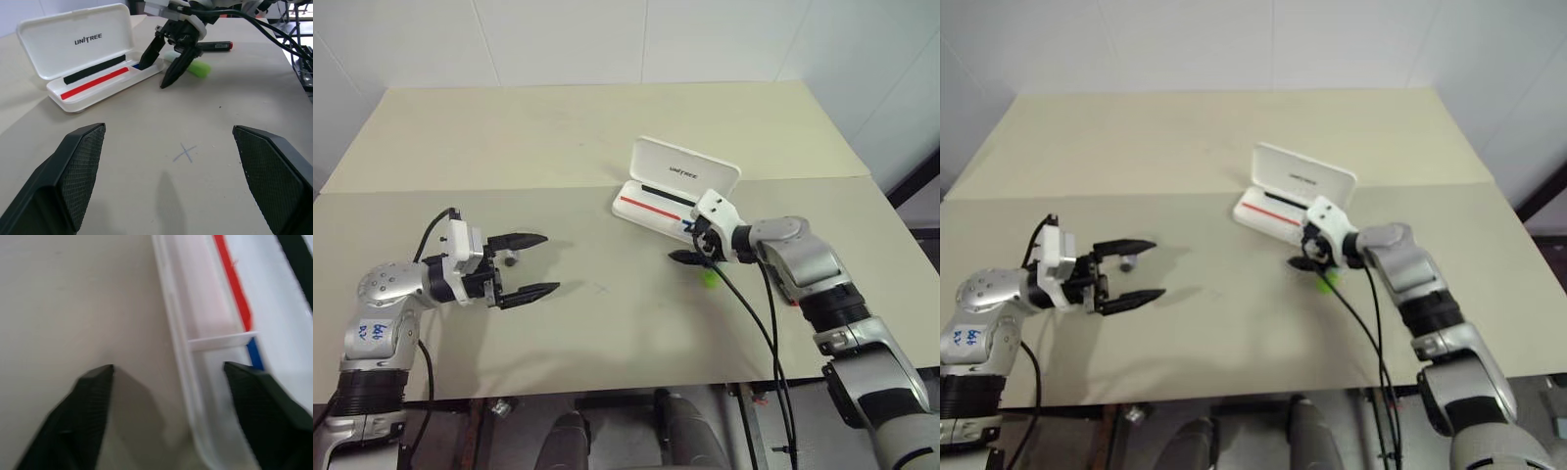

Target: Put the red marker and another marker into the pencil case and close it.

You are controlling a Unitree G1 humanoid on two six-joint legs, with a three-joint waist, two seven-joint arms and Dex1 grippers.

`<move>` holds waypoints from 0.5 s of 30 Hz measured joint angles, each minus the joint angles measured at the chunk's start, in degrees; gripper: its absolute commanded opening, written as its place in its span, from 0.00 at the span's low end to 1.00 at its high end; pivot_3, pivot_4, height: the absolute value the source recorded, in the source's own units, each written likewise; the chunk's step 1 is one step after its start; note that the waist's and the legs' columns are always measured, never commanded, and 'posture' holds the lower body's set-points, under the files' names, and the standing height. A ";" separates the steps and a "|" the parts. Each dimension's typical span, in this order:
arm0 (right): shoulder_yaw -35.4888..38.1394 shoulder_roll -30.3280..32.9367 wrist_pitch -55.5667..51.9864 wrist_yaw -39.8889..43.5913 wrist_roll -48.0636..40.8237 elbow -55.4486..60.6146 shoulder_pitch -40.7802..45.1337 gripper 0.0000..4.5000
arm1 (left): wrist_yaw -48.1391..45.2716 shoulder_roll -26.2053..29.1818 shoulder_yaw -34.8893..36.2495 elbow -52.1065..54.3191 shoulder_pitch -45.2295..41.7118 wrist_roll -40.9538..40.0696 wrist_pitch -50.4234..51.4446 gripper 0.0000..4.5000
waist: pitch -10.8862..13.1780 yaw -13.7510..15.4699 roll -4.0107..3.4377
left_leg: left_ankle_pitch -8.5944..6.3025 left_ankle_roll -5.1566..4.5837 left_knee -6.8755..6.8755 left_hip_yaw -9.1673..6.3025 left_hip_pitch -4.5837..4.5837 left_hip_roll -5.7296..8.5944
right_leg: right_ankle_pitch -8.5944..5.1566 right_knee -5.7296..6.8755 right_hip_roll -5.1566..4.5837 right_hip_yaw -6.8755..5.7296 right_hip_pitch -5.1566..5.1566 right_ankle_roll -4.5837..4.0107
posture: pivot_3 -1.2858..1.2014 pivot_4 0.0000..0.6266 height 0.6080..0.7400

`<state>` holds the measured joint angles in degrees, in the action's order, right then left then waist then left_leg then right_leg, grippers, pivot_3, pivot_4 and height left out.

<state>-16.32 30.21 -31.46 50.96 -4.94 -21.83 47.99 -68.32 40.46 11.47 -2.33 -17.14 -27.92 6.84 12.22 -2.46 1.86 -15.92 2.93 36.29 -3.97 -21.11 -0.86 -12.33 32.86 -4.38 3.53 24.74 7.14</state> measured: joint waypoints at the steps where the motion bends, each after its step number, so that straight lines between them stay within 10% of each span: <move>1: 0.00 -0.23 0.24 0.01 0.53 -0.66 0.40 0.55 | 0.13 0.00 0.02 0.07 0.05 0.00 0.00 1.00 | 0.00 -0.06 0.00 | 0.00 0.00 0.00 0.00 0.00 0.00 | 0.00 0.01 0.00 0.00 0.00 0.00 | 0.52 0.24 1.00; 8: 0.02 -0.37 2.26 1.11 2.25 -1.06 0.80 0.01 | 0.88 -0.01 0.00 0.17 -0.05 0.00 -0.16 1.00 | 0.00 -0.56 -0.01 | 0.00 0.00 -0.05 -0.01 -0.03 0.00 | 0.12 0.02 0.00 0.00 0.04 0.23 | 0.52 0.24 1.00; 15: 0.20 1.11 4.56 2.17 3.51 5.68 -1.58 0.01 | -0.05 -0.08 -0.37 -0.95 -2.35 0.01 -1.25 1.00 | 0.04 -0.58 -0.06 | 0.00 0.00 -0.10 -0.01 -0.15 0.00 | 0.11 0.09 0.00 -0.02 0.23 0.27 | 0.52 0.24 1.00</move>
<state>-16.12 31.33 -26.89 53.13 -1.43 -16.14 46.41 -68.36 40.38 11.10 -3.28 -19.49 -27.91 5.59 12.26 -3.04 1.79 -15.92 2.94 36.19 -3.98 -21.26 -0.86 -12.22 32.94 -4.38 3.51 24.97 7.40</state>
